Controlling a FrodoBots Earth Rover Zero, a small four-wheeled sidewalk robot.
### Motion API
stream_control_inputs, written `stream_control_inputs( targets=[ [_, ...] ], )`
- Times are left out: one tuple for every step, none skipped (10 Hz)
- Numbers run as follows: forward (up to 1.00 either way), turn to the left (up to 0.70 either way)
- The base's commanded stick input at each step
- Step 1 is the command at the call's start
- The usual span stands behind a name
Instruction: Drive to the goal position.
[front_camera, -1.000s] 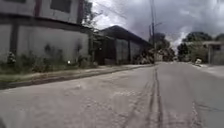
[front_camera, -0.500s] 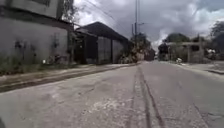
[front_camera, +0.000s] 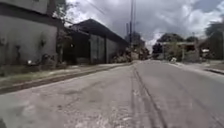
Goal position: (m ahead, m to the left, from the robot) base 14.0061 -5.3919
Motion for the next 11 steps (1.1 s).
stream_control_inputs(
  targets=[
    [1.0,-0.4],
    [1.0,-0.4],
    [1.0,-0.4],
    [1.0,-0.4],
    [1.0,-0.4],
    [1.0,-0.4],
    [1.0,-0.4],
    [1.0,-0.4],
    [1.0,-0.13],
    [1.0,-0.04],
    [1.0,0.0]
  ],
)
